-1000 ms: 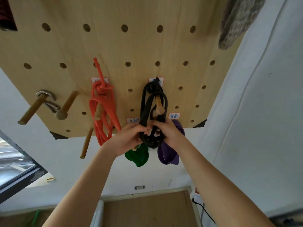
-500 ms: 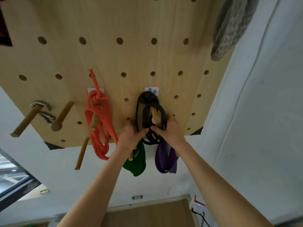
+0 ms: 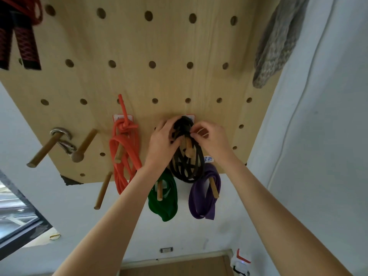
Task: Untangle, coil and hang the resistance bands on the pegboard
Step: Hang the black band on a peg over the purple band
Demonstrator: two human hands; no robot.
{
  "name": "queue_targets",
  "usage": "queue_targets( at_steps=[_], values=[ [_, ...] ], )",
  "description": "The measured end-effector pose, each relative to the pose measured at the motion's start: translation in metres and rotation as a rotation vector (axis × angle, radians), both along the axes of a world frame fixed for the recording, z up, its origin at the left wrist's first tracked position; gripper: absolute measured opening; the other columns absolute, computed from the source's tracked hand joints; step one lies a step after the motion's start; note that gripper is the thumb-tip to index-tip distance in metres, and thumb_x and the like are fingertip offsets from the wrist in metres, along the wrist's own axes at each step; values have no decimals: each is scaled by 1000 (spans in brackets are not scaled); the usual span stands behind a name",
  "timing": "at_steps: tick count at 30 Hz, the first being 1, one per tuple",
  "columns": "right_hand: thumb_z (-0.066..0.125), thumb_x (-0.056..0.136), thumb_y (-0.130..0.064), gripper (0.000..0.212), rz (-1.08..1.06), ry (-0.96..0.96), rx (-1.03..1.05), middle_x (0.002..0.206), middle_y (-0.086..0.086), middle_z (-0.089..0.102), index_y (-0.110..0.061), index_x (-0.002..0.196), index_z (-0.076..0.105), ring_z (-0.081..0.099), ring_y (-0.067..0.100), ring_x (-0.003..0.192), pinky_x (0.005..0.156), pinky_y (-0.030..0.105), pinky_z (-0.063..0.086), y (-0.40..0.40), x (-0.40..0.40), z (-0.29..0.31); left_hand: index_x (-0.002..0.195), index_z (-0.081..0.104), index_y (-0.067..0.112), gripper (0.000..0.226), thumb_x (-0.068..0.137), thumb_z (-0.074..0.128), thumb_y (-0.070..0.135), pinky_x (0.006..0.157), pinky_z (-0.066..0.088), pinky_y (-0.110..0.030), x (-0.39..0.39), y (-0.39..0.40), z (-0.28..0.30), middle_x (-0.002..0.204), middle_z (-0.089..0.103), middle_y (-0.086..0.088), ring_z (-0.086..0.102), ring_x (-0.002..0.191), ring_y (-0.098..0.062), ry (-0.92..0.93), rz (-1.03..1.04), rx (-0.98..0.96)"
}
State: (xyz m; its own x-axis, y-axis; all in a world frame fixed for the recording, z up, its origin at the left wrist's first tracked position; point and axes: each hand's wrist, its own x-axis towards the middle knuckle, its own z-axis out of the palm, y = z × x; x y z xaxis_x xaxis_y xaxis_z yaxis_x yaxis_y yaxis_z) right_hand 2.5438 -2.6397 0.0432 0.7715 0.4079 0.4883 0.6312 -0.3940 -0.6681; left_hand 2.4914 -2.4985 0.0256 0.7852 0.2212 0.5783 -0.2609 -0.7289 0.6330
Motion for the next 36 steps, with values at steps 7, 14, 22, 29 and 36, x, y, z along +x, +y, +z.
queue_targets(
  at_steps=[7,14,22,29,36],
  values=[
    [65,85,-11,8,-79,-60,-32,84,-1,59,-6,90,64,55,12,75,71,22,45,-3,9,-15,133,48,13,50,85,62,8,98,38,-25,5,-5,1,123,55,-7,52,111,-19,-32,-7,72],
    [58,88,-7,14,-171,89,117,95,2,63,-6,102,61,58,12,84,77,20,46,-8,-14,-27,137,41,14,55,86,58,4,106,30,-31,-25,-8,-28,135,50,-4,43,123,-14,72,54,-120],
    [53,89,-3,10,-213,300,262,80,-7,55,-6,98,56,55,10,74,68,25,47,21,-145,-90,99,61,12,27,83,52,-7,71,45,-10,-151,14,-90,98,60,2,62,83,-16,226,37,-156],
    [53,87,-7,18,415,669,-536,99,14,67,-4,102,60,60,26,91,78,27,41,138,-346,-235,93,64,8,19,82,54,-4,69,43,-20,-424,108,-233,87,68,-3,62,75,-17,800,381,-335],
    [49,88,-7,22,575,910,-940,107,15,65,-3,107,60,57,29,103,83,28,39,194,-526,-421,90,64,9,18,83,50,0,82,51,-37,-631,172,-375,90,70,-12,66,84,-27,1123,609,-522]
  ],
)
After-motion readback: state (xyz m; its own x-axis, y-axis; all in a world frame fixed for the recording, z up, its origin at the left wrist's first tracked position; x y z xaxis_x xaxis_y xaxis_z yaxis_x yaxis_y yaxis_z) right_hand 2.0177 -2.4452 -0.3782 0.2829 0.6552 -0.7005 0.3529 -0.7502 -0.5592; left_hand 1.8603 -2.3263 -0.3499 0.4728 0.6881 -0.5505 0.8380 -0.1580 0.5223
